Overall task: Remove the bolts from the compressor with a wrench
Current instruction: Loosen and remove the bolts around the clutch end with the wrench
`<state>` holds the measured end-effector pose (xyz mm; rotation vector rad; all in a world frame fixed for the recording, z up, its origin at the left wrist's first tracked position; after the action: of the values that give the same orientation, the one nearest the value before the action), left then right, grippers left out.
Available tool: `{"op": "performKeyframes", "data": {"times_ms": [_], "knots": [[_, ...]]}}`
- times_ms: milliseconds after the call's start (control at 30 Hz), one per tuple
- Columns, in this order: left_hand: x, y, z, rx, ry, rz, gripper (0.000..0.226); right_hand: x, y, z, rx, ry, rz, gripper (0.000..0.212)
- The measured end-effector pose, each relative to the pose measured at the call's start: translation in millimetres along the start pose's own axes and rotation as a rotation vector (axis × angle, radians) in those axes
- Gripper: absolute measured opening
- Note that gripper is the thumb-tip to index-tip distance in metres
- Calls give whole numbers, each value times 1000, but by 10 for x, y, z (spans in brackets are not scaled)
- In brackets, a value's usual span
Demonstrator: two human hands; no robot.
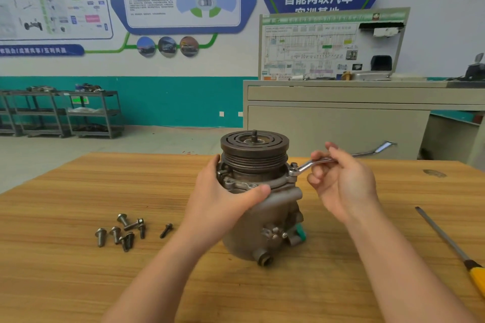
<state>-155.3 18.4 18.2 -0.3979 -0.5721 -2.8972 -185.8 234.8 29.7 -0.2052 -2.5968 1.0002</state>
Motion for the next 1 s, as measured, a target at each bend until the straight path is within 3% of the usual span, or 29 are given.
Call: {"op": "performKeyframes", "data": {"times_ms": [67,133,200,333,400,533,633,767,900,1000], "knots": [[79,31,-22,-57,0,-122,86,0,-26,34,45,-33,-6,14],[161,32,-89,-136,20,-203,108,5,-26,52,115,-37,19,19],[229,7,-171,-258,44,-273,124,-17,-75,120,152,-87,3,12],[234,-18,-210,-451,63,-361,117,-109,-186,268,198,-203,-33,16],[214,-9,-208,-420,69,-371,115,-142,-160,249,205,-128,21,20],[86,62,-54,-123,9,-216,126,-278,-7,-144,90,352,195,22],[-96,-32,172,98,-100,-17,129,-445,-82,-424,-135,643,180,17],[-231,-82,222,231,-111,228,129,-667,-287,-495,-348,859,23,18],[-324,-133,213,296,-139,295,130,-832,-458,-501,-432,1004,-136,14],[-334,-145,210,281,-143,314,128,-875,-481,-493,-449,1046,-135,17]]}}
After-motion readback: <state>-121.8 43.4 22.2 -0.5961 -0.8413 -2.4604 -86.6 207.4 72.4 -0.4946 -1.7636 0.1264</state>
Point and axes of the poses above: each hand's wrist, its own x-axis towards the middle knuckle, its own y-axis out of the back of the hand, z = x × y, the point moved 8 cm from there along x, towards the middle knuckle, and after that the axes turned 6 degrees about y, right-handed, at the moved point
